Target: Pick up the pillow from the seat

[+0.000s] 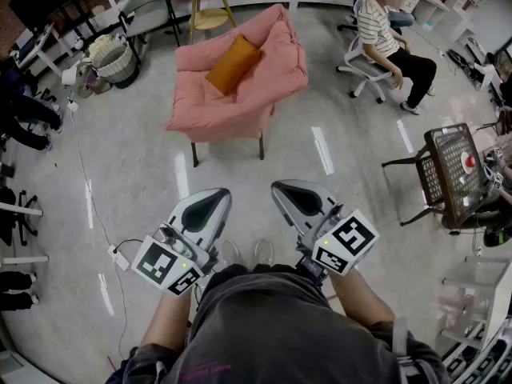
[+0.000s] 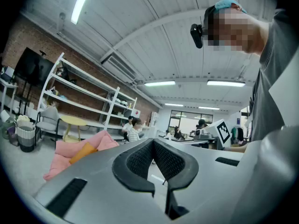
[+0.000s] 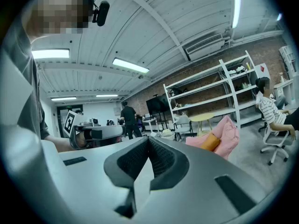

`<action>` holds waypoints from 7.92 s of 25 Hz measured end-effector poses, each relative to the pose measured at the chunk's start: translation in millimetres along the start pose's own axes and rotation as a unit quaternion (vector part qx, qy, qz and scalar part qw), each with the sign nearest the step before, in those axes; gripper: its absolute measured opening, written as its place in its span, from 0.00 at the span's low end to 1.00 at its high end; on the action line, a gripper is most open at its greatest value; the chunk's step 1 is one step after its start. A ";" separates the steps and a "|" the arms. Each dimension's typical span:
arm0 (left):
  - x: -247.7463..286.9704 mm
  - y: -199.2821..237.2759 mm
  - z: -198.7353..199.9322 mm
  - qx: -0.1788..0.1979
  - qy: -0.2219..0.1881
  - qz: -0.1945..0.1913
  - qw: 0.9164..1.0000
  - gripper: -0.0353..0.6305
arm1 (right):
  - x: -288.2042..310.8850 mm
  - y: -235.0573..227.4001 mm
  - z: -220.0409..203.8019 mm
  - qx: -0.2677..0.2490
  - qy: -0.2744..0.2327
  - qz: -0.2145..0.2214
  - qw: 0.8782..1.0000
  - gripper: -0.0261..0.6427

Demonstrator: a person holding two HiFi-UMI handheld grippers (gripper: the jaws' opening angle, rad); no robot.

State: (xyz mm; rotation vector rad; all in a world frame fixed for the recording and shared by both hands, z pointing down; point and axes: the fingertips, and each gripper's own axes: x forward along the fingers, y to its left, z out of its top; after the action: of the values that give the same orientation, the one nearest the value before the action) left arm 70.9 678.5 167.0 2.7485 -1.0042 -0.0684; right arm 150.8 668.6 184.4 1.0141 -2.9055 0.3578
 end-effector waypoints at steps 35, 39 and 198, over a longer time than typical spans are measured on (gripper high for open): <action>14.8 -4.9 -4.0 0.023 0.011 0.022 0.999 0.07 | -23.3 -32.1 2.4 0.001 -0.011 0.013 1.000 0.06; 21.7 5.3 -1.9 0.020 0.010 0.026 0.999 0.07 | -17.8 -41.0 6.7 0.001 -0.009 0.013 1.000 0.06; 434.9 859.4 -387.9 -0.190 0.340 -0.057 0.919 0.63 | 629.0 -735.4 -201.2 0.028 0.342 -0.125 0.931 0.48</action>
State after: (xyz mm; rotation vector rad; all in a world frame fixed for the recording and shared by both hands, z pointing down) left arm -93.8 -169.0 744.0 2.1983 -0.5576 0.5734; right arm 105.1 -226.0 602.0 0.9939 -2.1308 0.6293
